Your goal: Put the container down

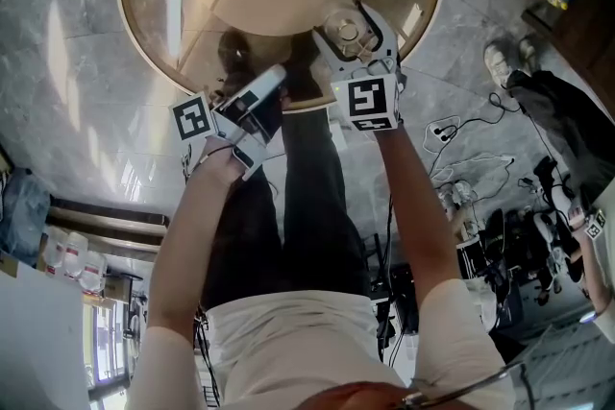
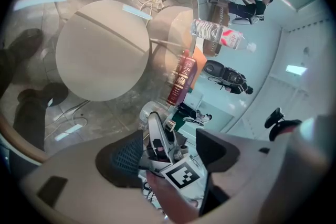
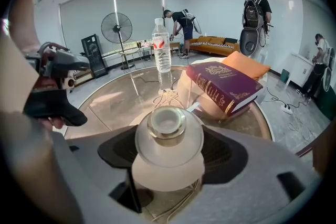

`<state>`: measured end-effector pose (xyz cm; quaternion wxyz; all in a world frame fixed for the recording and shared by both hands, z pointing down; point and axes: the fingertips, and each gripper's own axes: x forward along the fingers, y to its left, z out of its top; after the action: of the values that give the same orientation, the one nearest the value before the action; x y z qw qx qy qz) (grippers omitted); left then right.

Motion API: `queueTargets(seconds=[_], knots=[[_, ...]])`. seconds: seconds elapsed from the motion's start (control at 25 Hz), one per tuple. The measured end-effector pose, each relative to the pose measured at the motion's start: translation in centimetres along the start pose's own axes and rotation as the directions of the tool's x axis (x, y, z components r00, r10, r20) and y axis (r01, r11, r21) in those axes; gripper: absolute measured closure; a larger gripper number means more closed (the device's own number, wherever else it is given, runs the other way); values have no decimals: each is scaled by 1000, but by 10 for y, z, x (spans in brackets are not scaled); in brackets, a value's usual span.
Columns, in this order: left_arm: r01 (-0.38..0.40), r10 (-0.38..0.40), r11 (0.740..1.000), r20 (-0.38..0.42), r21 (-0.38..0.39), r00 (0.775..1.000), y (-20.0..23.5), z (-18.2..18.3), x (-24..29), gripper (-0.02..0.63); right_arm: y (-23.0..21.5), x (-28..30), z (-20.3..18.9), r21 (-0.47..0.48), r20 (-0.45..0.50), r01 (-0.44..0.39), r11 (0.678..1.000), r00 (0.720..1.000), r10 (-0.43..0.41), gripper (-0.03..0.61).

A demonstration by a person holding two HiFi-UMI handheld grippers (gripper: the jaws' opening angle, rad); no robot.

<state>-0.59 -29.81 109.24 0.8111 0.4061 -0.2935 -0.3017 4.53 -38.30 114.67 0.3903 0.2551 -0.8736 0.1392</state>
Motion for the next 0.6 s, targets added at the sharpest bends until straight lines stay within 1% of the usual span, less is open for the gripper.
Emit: queueTargets(seconds=[0.08,0.28,0.32,0.44,0.6], knots=[[2,-2,1000,-4,8,1000,-2,-2,-1,302,-1,-1,3,15,9,-2,1000,1000,2,226],[9,-8,999,-23,38,1000,-22,-15,-7,302,2,-21,22,8,13,-12,1000,1000,12,221],[17,-16,999,-28,47,999,-29,-17,-7,304,3,-26,27,15,18,-15,1000,1000,14,224],[57,-53,995,-53,78,997,-57,-26,-7,304,3,-43,47,57,37,-19,998,999,17,262],[97,-86,988,-91,124,992,-101,-51,-8,310,9,-83,83,85,63,-39,996,997,33,287]])
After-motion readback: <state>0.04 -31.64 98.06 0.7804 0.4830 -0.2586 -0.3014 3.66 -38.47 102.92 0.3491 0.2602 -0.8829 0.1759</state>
